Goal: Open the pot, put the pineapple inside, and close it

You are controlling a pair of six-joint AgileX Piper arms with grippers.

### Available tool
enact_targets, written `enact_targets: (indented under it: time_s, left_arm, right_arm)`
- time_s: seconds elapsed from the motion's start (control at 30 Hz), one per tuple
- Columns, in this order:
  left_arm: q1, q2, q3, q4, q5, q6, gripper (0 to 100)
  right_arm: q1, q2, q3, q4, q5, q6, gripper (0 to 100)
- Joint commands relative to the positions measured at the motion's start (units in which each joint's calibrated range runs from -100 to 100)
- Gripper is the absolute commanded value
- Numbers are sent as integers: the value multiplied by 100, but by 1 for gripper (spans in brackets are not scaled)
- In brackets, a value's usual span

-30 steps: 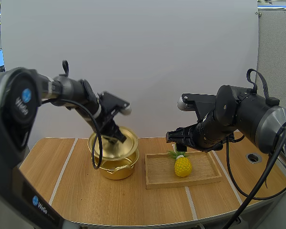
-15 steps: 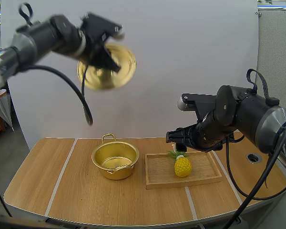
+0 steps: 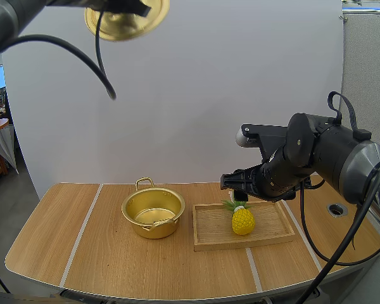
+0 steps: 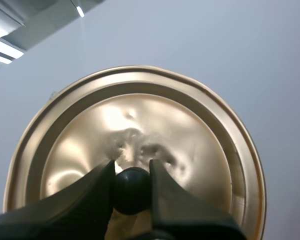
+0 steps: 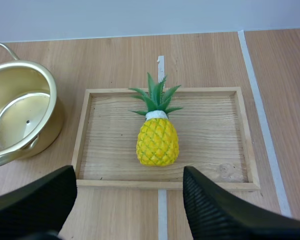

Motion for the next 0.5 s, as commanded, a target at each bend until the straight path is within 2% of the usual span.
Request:
enact_targets:
  time_s: [0.0,0.17,0.47]
  left_arm:
    - [-8,-52,-196,127,-1140,-103,0]
    - [-8,-52,-196,127,-2039,-103,0]
    - [-8,-52,-196,127,-2064,-103,0]
  right_arm:
    - [-24,-3,-34,-16,-67,-40,100]
    - [-24,320,-34,-16,-399,-40,100]
    - [-24,1384,-34,-16,-1181,-40,100]
